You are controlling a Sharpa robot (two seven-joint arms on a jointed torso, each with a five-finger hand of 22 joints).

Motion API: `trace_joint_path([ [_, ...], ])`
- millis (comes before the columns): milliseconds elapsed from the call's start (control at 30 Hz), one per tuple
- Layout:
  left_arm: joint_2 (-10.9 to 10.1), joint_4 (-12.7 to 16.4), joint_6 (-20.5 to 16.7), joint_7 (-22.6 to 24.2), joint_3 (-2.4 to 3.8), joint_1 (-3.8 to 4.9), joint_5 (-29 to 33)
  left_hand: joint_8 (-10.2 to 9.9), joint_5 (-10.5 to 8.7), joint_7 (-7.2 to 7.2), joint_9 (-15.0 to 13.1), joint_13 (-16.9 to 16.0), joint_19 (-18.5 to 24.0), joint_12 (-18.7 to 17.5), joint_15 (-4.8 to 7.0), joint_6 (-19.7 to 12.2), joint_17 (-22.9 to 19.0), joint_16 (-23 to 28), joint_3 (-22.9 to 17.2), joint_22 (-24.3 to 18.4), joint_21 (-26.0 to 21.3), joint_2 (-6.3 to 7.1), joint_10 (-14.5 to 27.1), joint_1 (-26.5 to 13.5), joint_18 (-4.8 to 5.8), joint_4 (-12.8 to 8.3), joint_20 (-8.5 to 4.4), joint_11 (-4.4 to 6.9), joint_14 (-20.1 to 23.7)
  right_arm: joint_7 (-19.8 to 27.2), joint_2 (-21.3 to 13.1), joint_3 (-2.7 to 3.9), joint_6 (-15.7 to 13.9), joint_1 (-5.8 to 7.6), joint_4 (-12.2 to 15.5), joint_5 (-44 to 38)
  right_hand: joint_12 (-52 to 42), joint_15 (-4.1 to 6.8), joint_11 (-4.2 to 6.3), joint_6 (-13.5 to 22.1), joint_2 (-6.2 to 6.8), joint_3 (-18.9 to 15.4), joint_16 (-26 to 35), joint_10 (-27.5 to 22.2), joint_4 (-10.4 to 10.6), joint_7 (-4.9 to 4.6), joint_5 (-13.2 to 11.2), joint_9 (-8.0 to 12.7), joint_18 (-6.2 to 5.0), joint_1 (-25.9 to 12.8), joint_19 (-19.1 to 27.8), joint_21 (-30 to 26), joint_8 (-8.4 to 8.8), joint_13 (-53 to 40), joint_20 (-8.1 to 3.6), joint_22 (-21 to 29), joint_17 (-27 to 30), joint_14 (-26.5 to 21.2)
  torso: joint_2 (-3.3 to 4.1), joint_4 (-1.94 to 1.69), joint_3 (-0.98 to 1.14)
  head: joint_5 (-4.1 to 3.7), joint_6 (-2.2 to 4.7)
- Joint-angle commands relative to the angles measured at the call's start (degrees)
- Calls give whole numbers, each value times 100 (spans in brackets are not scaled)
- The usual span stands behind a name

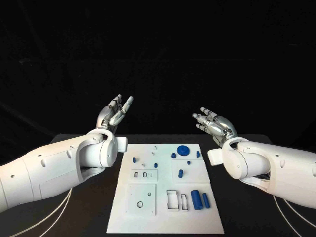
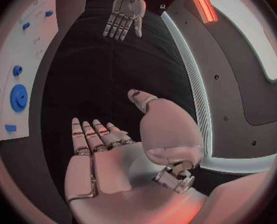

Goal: Assemble the parts on the task board

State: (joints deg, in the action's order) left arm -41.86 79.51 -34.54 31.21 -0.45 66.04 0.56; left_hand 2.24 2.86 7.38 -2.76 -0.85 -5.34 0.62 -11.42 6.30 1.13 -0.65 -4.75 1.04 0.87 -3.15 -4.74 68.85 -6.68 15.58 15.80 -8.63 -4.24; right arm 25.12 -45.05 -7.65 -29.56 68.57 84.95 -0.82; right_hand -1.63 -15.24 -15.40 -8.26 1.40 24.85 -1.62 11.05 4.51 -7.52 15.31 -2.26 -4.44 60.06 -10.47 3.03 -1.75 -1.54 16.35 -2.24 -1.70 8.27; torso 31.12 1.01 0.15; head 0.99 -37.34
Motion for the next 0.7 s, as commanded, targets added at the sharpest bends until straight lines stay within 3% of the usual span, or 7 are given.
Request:
trace_joint_path([
  [33, 15, -4, 390, 210, -1, 6, 12, 55, 17, 456, -37, -25, -99, 49, -90, 142, 36, -51, -2, 36, 68, -28, -135, 323, -161, 76, 92, -92, -114, -293, -3, -59, 976, 84, -61, -207, -123, -32, -57, -635, 112, 211, -210, 932, -545, -972, -130, -168, -50, 825, -627, 278, -220, -81, 50, -130, -148, 787, 0, 1, 0, 0, 0],
  [200, 15, -4, 390, 210, -1, 6, 12, 386, 23, 751, -287, -154, -859, 269, -226, 979, 307, -427, -21, 203, 399, 15, -1297, 722, -67, 13, 104, -437, -1282, -347, -6, -122, 1165, 155, -104, -232, -476, 263, 121, -2180, 231, 354, -862, 3268, -943, -931, -132, -527, -356, 1248, -2613, 1115, -743, -212, 15, -488, -524, 3027, 0, 1, 0, 0, 0],
  [233, -364, 318, 535, 250, 0, 21, 25, 533, 22, 835, -387, -191, -1447, 366, -275, 1335, 419, -604, -50, 321, 646, 46, -1829, 872, -3, -14, 106, -527, -1807, -232, -75, -116, 460, 383, -361, -2618, -512, 298, 148, -2377, 251, 368, -966, 3557, -976, -918, -140, -568, -396, 1278, -2733, 1177, -807, -226, 7, -507, -579, 3377, 246, -26, -37, -58, -139],
  [333, -460, 408, 582, 229, 0, 27, -11, 768, 26, 846, -543, -249, -2794, 521, -143, 1907, 714, -1094, -170, 565, 1222, 97, -2802, 1158, -93, -101, 92, -552, -3198, -369, -75, -111, 473, 424, -398, -3196, -495, 432, 246, -3061, 345, 412, -1120, 4012, -1069, -855, -176, -690, -518, 1344, -3078, 1349, -997, -213, 0, -547, -629, 3922, 294, -11, -30, -54, -145],
  [367, -496, 442, 632, 202, 0, 30, -49, 1044, 23, 875, -718, -328, -3279, 767, -41, 2570, 849, -1332, -314, 624, 1439, 155, -3971, 1333, -232, -187, 82, -517, -3833, -443, -70, -108, 564, 440, -423, -3432, -479, 465, 281, -3276, 389, 417, -1140, 4131, -1096, -820, -183, -724, -550, 1361, -3152, 1381, -1050, -213, -9, -550, -632, 4036, 312, -5, -30, -57, -152],
  [467, -581, 524, 791, 132, 0, 44, -179, 1375, 30, 803, -911, -313, -3694, 817, 77, 3390, 940, -1433, -510, 630, 1590, 268, -4423, 1508, -368, -280, 69, -409, -4184, -604, -47, -103, 770, 483, -491, -3975, -413, 546, 359, -3721, 484, 395, -1166, 4410, -1090, -742, -192, -778, -600, 1338, -3346, 1448, -1133, -210, -37, -547, -628, 4300, 349, -1, -37, -67, -175],
  [700, -760, 757, 1077, -11, 3, 129, -432, 1433, 34, 686, -859, -298, -4748, 664, 335, 3753, 1328, -1676, -1488, 658, 1994, 658, -5001, 1683, -388, -440, -235, -244, -4986, -934, -3, -98, 903, 597, -537, -5303, -265, 741, 485, -3963, 551, 345, -1309, 4752, -1130, -632, -251, -747, -611, 1472, -3862, 1666, -1090, -212, -228, -600, -683, 4988, 525, -15, -66, -95, -183],
])
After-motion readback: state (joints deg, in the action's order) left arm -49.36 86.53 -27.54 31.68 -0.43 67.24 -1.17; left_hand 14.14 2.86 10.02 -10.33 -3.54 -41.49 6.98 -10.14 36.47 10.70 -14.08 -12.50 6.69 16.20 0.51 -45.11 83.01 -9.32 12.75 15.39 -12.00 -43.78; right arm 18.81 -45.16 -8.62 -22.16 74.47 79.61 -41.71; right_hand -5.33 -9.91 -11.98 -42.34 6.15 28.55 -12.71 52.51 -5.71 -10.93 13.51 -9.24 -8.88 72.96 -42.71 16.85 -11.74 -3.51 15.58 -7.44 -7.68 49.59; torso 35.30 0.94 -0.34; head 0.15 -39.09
